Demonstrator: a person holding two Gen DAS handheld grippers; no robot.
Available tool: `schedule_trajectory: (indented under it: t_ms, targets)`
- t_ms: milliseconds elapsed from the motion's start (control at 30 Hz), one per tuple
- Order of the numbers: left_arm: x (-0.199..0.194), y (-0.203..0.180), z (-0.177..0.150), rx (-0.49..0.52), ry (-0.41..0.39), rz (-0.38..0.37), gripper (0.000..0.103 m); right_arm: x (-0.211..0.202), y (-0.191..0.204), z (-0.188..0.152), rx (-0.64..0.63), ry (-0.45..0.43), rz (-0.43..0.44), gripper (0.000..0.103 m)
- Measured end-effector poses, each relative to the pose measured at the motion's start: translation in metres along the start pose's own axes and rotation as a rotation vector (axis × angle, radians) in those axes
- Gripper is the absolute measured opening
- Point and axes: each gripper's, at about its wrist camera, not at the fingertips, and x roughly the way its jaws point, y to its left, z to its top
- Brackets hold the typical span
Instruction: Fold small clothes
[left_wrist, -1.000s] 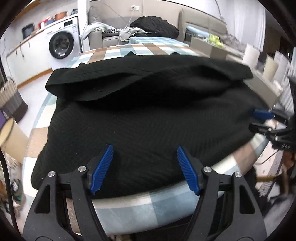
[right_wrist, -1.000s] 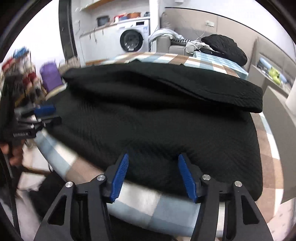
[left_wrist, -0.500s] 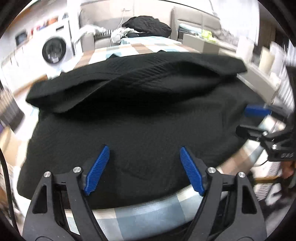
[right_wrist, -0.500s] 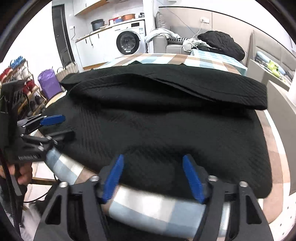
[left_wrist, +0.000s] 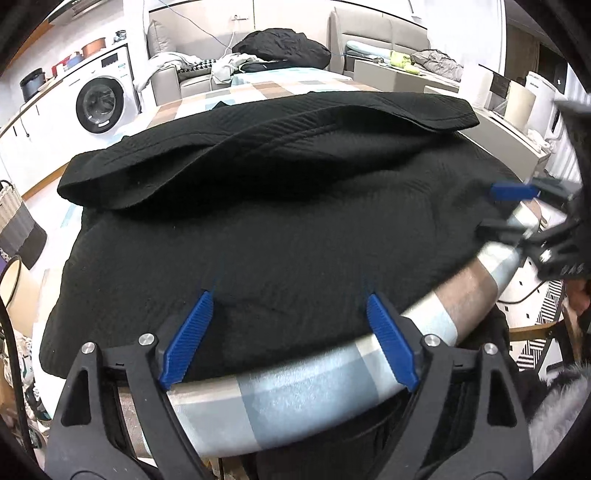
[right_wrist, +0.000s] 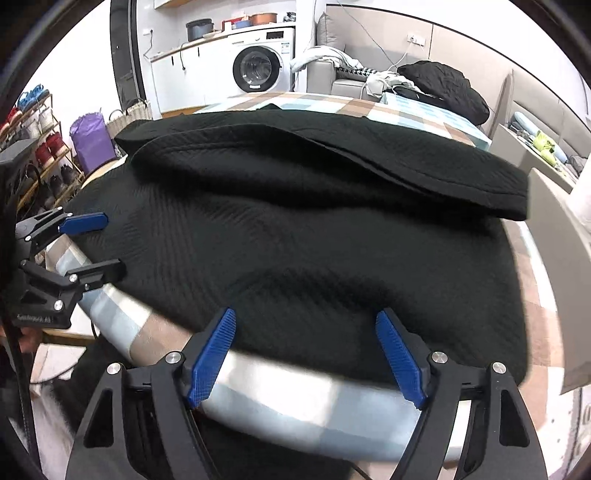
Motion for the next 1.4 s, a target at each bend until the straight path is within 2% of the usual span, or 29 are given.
schedule_trajectory:
  t_ms: [100,233,267,333,400,500,667,733,800,867,967,1000,1067,1133,1300,1400]
  targets:
    - [-0.002,0.002,0.003,-0.023,-0.002,-0.009,0.084,-0.018,-0.004,0.006,0.0,-0.073,0.004,0.082]
    - [-0.002,0.011,0.007,-0.052,-0.027,0.018,0.084,-0.002,-0.004,0.021,0.02,-0.088,0.025,0.081]
    - [-0.002,0.015,0.007,-0.063,-0.028,0.023,0.084,0.005,-0.003,0.023,0.025,-0.087,0.025,0.08]
    - [-0.001,0.024,0.007,-0.087,-0.026,0.044,0.084,0.017,0.0,0.027,-0.004,-0.091,0.02,0.067]
    - [-0.001,0.031,0.006,-0.093,-0.021,0.057,0.084,0.025,-0.004,0.023,-0.039,-0.068,-0.019,0.063]
    - [-0.002,0.039,0.005,-0.095,-0.016,0.042,0.084,0.012,-0.021,0.006,-0.063,-0.073,-0.035,0.063]
    - [-0.003,0.042,0.004,-0.075,-0.004,0.035,0.084,-0.011,-0.069,-0.022,0.038,-0.037,-0.053,0.063]
    - [-0.006,0.043,0.006,-0.094,-0.012,0.022,0.084,-0.02,-0.078,-0.026,0.071,-0.019,-0.053,0.06]
    - [-0.008,0.047,0.011,-0.123,-0.03,0.002,0.084,-0.027,-0.078,-0.022,0.075,-0.044,-0.046,0.06]
    - [-0.007,0.051,0.014,-0.137,-0.041,0.012,0.084,-0.033,-0.073,-0.016,0.08,-0.09,-0.025,0.06]
    - [0.002,0.063,0.014,-0.162,-0.013,0.067,0.084,-0.016,-0.064,0.002,0.083,-0.103,-0.014,0.06]
    - [0.001,0.069,0.012,-0.179,-0.014,0.057,0.084,-0.007,-0.063,0.005,0.081,-0.098,-0.003,0.06]
    - [-0.002,0.078,0.008,-0.194,-0.011,0.044,0.084,0.009,-0.066,0.003,0.084,-0.041,-0.005,0.06]
    - [-0.006,0.083,0.004,-0.179,-0.004,0.039,0.084,0.003,-0.071,-0.002,0.096,-0.058,0.014,0.06]
    - [-0.019,0.088,-0.014,-0.125,0.014,0.001,0.084,-0.015,-0.088,-0.018,0.11,-0.055,-0.021,0.06]
    - [-0.025,0.092,-0.017,-0.139,0.016,-0.019,0.084,-0.024,-0.094,-0.023,0.123,-0.056,-0.011,0.061]
